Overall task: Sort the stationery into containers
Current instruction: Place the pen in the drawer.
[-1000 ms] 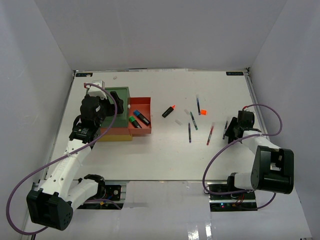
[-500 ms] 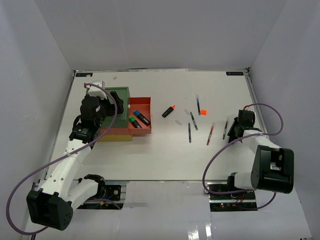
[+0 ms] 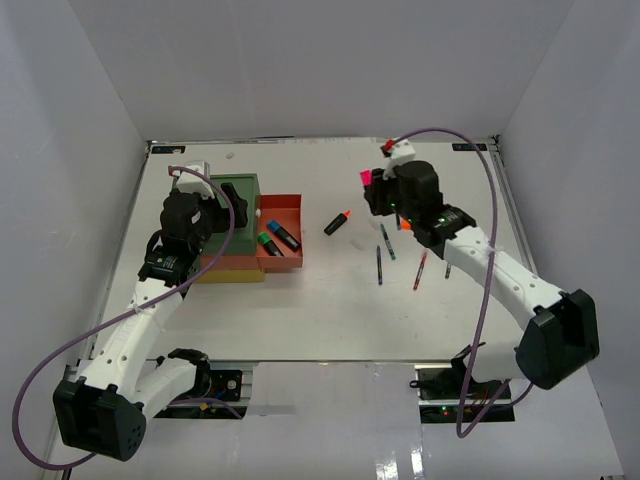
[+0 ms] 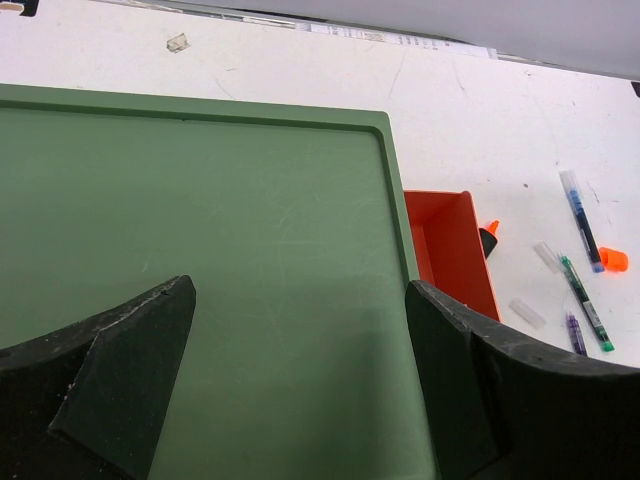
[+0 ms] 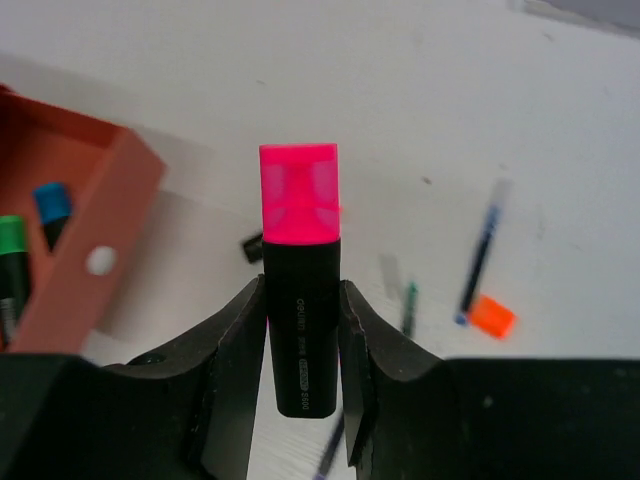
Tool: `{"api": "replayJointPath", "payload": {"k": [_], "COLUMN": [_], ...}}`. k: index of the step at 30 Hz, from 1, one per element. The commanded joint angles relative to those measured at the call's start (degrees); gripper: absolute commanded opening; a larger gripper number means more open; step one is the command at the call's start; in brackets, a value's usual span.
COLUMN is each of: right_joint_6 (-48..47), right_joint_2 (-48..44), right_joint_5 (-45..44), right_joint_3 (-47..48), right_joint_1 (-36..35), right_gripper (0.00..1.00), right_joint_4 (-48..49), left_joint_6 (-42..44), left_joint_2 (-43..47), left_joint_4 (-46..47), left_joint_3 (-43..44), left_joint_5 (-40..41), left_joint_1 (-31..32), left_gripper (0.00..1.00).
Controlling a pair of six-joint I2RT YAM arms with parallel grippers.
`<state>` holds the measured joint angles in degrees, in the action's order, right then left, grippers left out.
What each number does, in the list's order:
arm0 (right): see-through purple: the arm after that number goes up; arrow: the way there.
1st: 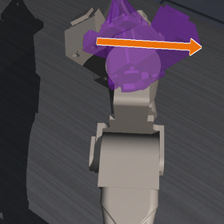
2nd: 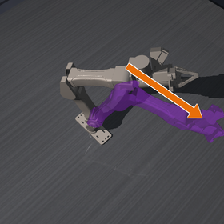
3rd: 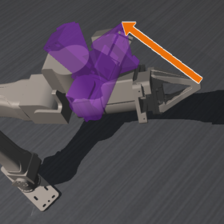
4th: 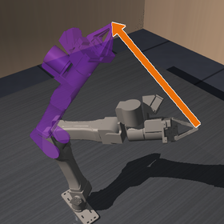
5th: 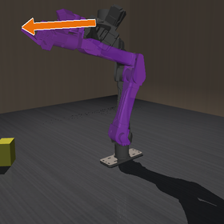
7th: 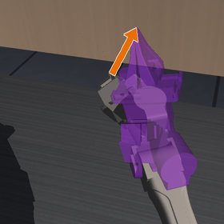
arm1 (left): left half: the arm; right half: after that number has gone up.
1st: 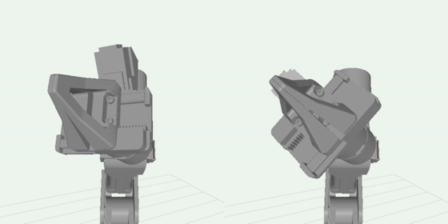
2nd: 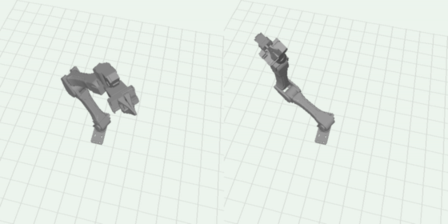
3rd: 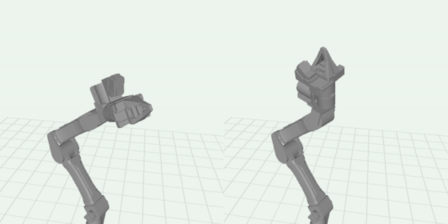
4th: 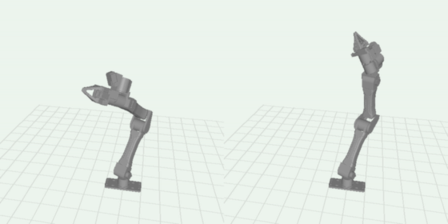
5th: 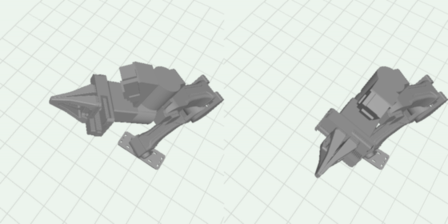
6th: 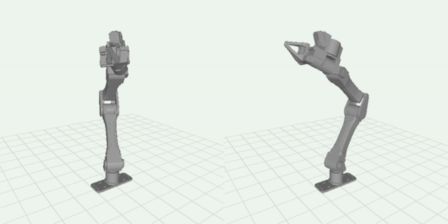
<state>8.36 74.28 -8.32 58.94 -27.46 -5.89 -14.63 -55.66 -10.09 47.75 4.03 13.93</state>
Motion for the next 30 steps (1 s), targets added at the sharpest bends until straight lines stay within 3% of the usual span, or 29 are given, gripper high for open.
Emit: {"api": "replayJointPath", "payload": {"k": [1,8,14,17,24,30], "right_joint_6": [-2.3,-1.4,1.0,1.3,-0.6,-2.2], "right_joint_2": [6.4,22.5,30.2,32.1,28.9,23.1], "right_joint_5": [2.6,7.3,7.7,7.7,5.1,0.9], "right_joint_3": [8.4,24.5,29.2,30.6,28.9,25.4], "right_joint_1": [-9.0,-19.0,-22.6,-23.2,-23.1,-22.8], "right_gripper": [0.24,0.26,0.31,0.39,0.64,0.75], "right_joint_4": [1.8,5.0,6.7,6.0,6.0,6.0], "left_joint_6": [-1.4,-1.4,-1.3,-1.2,-1.0,-1.0], "left_joint_2": [-0.8,-0.3,-0.6,-0.6,-0.4,-0.2], "left_joint_4": [-5.9,-5.9,-5.9,-5.9,-5.9,-5.8], "left_joint_3": [-0.4,-0.4,-0.4,-0.4,-0.4,-0.4], "left_joint_5": [-2.0,-1.4,-1.1,-1.1,-1.2,-1.2], "left_joint_1": [0.0,0.1,0.1,0.1,0.0,0.0], "left_gripper": [0.97,0.96,0.96,0.96,0.96,0.97]}}
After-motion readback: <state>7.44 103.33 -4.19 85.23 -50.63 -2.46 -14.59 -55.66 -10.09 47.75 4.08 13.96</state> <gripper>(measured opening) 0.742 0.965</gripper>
